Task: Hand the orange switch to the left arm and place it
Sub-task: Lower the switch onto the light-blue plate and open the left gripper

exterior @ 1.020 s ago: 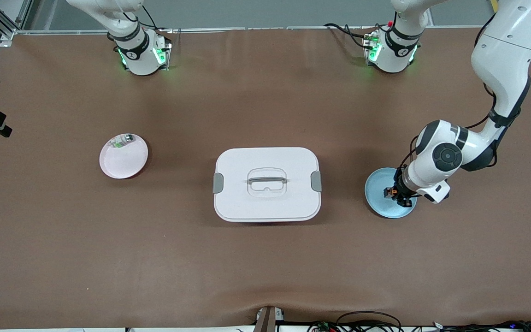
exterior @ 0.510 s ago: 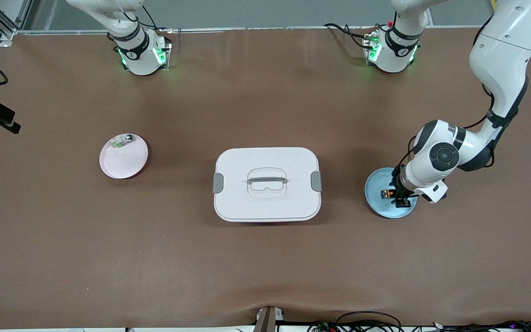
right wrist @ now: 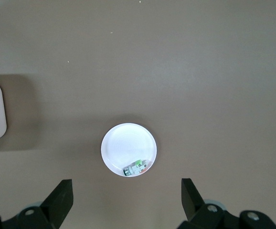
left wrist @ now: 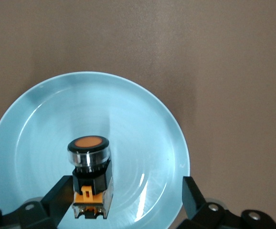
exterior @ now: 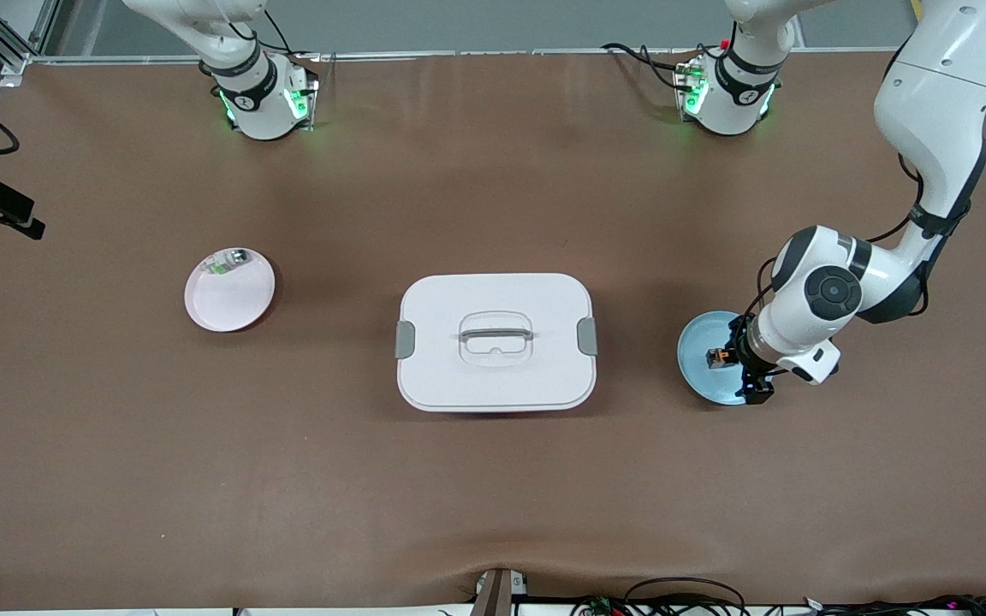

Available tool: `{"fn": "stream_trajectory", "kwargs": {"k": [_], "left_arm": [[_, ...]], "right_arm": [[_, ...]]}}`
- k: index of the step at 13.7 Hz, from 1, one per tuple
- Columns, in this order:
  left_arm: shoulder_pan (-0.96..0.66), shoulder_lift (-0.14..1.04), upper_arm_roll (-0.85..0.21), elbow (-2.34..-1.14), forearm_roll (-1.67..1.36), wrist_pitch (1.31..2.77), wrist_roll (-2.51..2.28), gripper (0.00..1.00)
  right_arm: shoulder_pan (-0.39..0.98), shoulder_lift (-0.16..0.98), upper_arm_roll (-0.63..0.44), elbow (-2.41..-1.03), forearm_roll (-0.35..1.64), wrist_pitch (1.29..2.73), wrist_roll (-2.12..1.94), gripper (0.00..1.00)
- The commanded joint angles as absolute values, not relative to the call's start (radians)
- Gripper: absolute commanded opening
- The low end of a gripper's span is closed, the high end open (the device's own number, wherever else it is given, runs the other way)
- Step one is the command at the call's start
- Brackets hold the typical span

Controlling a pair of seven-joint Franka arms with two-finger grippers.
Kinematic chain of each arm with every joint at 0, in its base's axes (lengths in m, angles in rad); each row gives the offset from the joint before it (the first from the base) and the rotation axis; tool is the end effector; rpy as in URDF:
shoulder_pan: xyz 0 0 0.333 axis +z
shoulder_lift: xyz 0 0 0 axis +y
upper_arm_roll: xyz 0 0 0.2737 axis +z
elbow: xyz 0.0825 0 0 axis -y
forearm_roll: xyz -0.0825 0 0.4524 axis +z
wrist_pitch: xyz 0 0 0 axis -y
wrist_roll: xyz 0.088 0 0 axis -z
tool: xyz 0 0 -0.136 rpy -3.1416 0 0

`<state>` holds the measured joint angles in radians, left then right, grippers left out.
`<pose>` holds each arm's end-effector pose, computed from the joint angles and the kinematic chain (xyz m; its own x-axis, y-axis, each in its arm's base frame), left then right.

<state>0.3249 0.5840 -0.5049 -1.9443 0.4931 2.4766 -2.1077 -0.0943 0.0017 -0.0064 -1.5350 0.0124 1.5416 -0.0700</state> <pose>0.6355 -0.1263 0.0989 -0.0494 0.9986 0.0165 0.9965 0.0481 0.0688 0.6180 -0.0607 0.5689 0.9995 -0.0303 0.0058 -0.0303 -0.9995 -0.0120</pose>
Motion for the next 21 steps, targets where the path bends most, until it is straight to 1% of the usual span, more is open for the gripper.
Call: {"fn": "stream_trajectory", "kwargs": {"k": [1, 4, 7, 12, 16, 19, 21], "left_arm": [[0.319, 0.586, -0.506, -1.933, 0.518, 2.454, -2.138, 1.00], [0.331, 0.577, -0.506, -1.934, 0.517, 2.442, -2.132, 1.00], [0.331, 0.516, -0.503, -1.969, 0.479, 2.436, -2.091, 1.00], [0.334, 0.347, -0.468, -2.068, 0.166, 2.428, -1.532, 1.00], [0.344, 0.249, -0.466, -2.088, 0.099, 2.340, -1.218, 1.00], [0.344, 0.198, -0.439, -2.077, 0.009, 2.228, -0.744, 1.00], [0.345, 0.161, -0.427, -2.060, -0.027, 2.157, -0.532, 1.00]], "right_arm": [[-0.091, 0.002, -0.003, -1.520, 0.008, 1.534, -0.064, 1.00], [-0.091, 0.003, -0.005, -1.508, 0.011, 1.536, -0.063, 1.00], [-0.092, 0.003, -0.006, -1.508, 0.015, 1.529, -0.063, 1.00], [-0.092, 0.002, -0.006, -1.508, 0.018, 1.523, -0.063, 1.00], [-0.092, 0.002, -0.005, -1.506, 0.018, 1.525, -0.063, 1.00], [-0.091, 0.002, -0.005, -1.506, 0.018, 1.528, -0.063, 1.00], [-0.089, 0.002, -0.003, -1.506, 0.017, 1.529, -0.063, 1.00]]}}
